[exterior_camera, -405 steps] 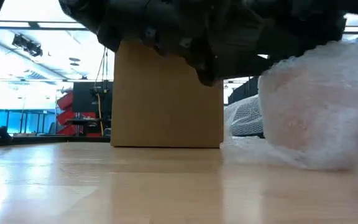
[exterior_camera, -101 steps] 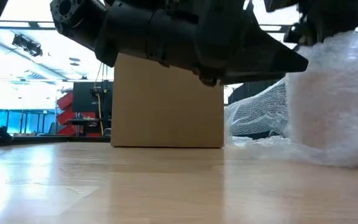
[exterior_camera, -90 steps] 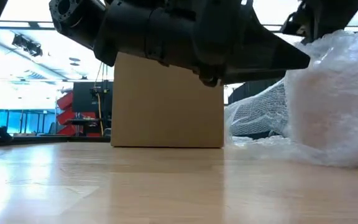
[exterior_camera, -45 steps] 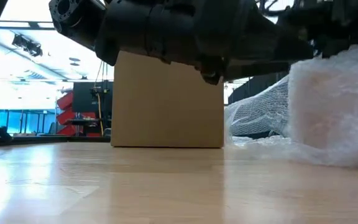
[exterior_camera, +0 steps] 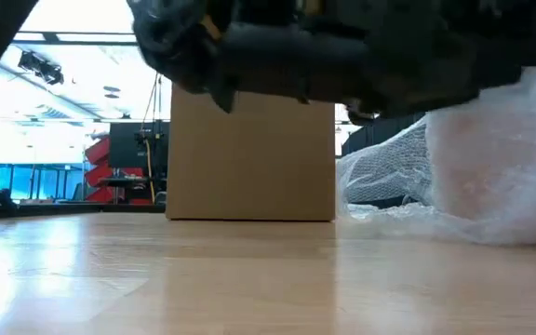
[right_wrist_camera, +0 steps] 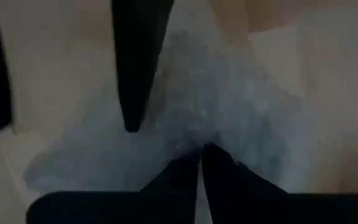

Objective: Wrap mug
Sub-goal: Wrap the orange cup with the bubble wrap

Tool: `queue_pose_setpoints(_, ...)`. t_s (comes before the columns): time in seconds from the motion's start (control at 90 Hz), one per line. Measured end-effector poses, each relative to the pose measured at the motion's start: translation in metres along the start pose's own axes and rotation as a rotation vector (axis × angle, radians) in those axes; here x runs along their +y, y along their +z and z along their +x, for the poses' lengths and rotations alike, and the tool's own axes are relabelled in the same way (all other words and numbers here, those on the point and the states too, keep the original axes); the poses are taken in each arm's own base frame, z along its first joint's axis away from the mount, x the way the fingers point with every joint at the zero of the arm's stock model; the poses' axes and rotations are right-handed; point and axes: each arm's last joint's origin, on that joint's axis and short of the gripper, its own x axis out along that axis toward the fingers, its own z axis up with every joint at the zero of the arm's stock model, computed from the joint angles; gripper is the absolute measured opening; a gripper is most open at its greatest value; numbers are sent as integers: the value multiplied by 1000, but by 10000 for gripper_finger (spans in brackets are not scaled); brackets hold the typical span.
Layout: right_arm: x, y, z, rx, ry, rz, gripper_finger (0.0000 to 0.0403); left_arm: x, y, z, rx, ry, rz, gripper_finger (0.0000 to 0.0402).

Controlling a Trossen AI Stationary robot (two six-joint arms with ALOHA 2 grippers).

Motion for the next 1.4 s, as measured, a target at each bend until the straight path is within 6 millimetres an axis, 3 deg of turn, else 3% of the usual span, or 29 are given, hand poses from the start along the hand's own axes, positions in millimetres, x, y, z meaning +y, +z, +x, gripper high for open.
queue_pose_setpoints(0.278, 2, 2, -46, -46, -114, -14, 0, 4, -1, 1, 28, 8, -17, 248)
queue_pose_setpoints(0.4, 10, 8, -51, -157, -79, -29, 0, 4, -1, 1, 34, 11, -18, 248)
queue_pose_setpoints(0.511, 14, 8, -36, -165, -33, -29, 0, 3, 3, 0, 32, 8, -34, 248)
queue_pose_setpoints(0.778, 5, -18, 35, -16, 35, 57, 0, -9, 27, -13, 108, -28, -8, 248)
queue_pose_setpoints(0.933, 0, -21, 48, 1, 59, 76, 0, -15, 41, -26, 204, -56, 24, 248)
queue_pose_setpoints(1.056, 0, -14, 34, 30, 57, 49, 0, -17, 51, -44, 344, -60, 68, 248)
queue_pose_setpoints(1.167, 1, -7, 10, 54, 39, 32, 0, -15, 57, -61, 486, -22, 77, 248)
queue_pose_setpoints(1.4, 0, 5, -36, 36, 24, 70, 0, -17, 42, -75, 690, 5, -4, 248)
